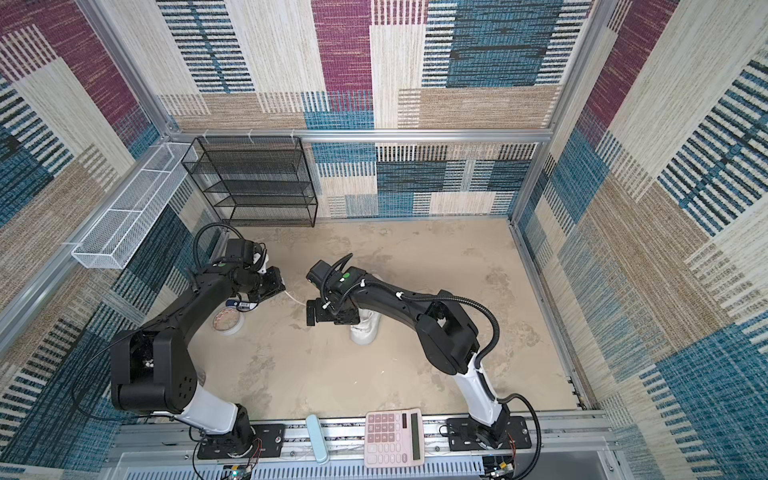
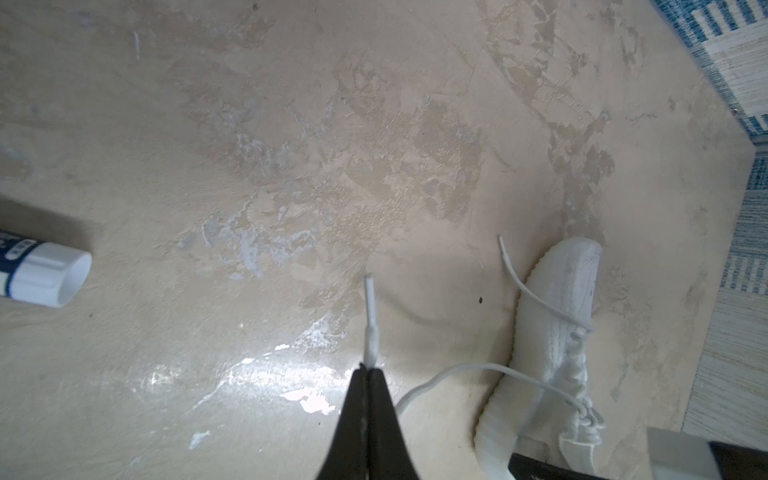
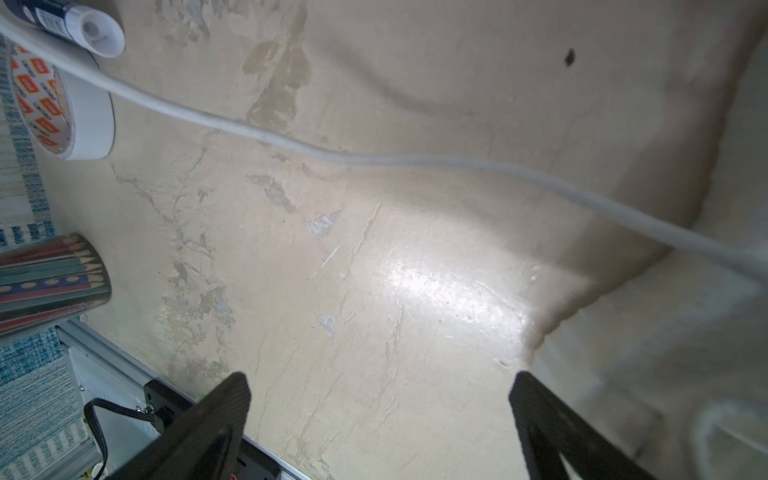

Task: Tie the shoes

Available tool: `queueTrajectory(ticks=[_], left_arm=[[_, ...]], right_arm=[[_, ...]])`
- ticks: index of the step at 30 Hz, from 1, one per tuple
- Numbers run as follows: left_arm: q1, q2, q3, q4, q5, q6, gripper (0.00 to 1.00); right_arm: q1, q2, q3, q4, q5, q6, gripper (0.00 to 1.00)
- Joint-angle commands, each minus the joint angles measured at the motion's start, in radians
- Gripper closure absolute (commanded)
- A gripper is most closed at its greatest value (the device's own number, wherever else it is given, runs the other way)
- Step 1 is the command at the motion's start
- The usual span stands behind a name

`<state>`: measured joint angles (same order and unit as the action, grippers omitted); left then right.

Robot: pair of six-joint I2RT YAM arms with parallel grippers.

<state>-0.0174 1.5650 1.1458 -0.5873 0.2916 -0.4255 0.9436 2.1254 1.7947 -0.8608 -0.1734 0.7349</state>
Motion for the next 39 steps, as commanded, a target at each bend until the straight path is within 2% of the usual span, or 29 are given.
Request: queueTrajectory(ticks=[1,4,9,13,19,23,28,32,35,39], left_arm=[[0.000,-0.006,-0.010,0.020,0.006,0.014,1.00],[0.000,-0.008,-0.008,0.014,0.004,0.017,1.00],[-0.001,-0.019,-0.002,0.006,0.007,0.019,1.00],[-0.001,-0.025,-0.002,0.005,0.017,0.013,1.00],[-0.011,-0.030,-0.006,0.005,0.031,0.005,1.00],[-0.034,-0.025,-0.014,0.005,0.041,-0.008,1.00],[-0.066,-0.033,-0.035,0.005,0.031,-0.028,1.00],[-0.101,-0.032,-0.059,0.006,0.023,-0.042,1.00],[-0.133,-0.032,-0.086,0.009,0.008,-0.057,1.00],[-0.163,-0.037,-0.125,0.030,-0.004,-0.087,1.00]], right_arm=[[0.019,0.046,0.048,-0.041,0.016,-0.022,0.00],[0.030,0.080,0.068,-0.093,0.067,-0.014,0.00],[0.030,0.083,0.052,-0.181,0.225,0.033,0.00],[0.029,0.069,0.029,-0.219,0.282,0.042,0.00],[0.031,0.031,0.040,-0.203,0.255,0.027,0.00],[0.030,-0.089,0.013,-0.070,0.173,0.015,0.00],[-0.031,-0.208,-0.055,-0.056,0.185,-0.007,0.00],[-0.104,-0.268,-0.134,-0.011,0.206,-0.123,0.03],[-0.132,-0.236,-0.107,0.009,0.209,-0.336,0.11],[-0.132,-0.107,0.011,-0.054,0.255,-0.604,0.31]])
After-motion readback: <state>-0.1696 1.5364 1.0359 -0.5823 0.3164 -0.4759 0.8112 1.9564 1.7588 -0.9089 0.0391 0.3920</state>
